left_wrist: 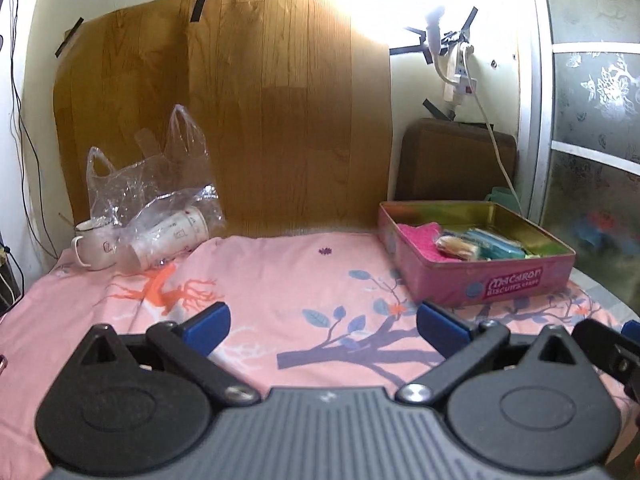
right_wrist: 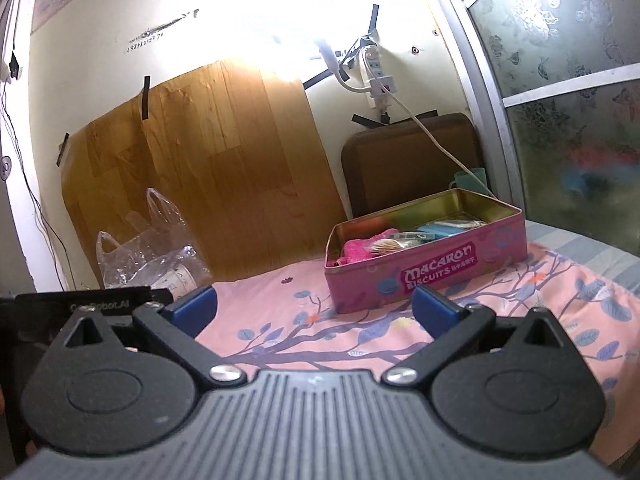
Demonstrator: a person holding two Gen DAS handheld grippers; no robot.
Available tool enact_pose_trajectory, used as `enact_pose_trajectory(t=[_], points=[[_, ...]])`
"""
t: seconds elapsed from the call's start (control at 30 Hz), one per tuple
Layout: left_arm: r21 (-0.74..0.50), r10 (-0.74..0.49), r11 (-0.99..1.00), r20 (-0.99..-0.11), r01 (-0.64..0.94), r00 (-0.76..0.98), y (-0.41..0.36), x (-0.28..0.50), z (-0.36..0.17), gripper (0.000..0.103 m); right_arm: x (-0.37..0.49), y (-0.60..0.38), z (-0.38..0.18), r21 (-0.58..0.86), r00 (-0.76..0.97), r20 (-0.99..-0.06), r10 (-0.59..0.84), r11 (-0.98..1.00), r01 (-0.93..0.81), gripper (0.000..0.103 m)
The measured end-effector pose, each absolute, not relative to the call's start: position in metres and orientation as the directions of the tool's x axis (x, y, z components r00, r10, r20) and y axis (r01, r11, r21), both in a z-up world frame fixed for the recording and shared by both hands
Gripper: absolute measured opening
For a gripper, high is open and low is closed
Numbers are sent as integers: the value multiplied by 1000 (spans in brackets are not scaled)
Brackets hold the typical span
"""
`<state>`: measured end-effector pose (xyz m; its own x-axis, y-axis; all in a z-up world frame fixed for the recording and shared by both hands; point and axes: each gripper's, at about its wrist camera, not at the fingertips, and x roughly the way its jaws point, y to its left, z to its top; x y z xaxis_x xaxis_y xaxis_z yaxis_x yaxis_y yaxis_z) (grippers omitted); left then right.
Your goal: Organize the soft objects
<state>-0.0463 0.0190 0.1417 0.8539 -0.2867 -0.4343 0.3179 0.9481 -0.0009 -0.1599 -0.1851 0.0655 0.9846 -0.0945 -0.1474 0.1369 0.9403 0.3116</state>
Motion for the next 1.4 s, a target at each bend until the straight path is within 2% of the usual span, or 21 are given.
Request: enact_pose_trajectory(t=[0.33, 0.67, 1.03, 1.4], points=[[46, -269, 944, -471, 328, 840, 12, -46, 130, 103, -151, -199, 54, 341, 975, -207, -86, 928, 154, 103], [33, -276, 938, -525, 344, 805, -1, -42, 119, 103, -149, -207, 44, 360, 964, -255, -82, 917, 173, 103], [41, -255, 942, -557, 333, 790, -8, -39, 115, 103, -154, -204, 41, 382, 960, -266, -88, 904, 189, 103], [111, -184, 948, -571, 297, 800, -15, -37, 112, 103, -157, -204, 40, 397, 959, -268, -88, 897, 194, 103]])
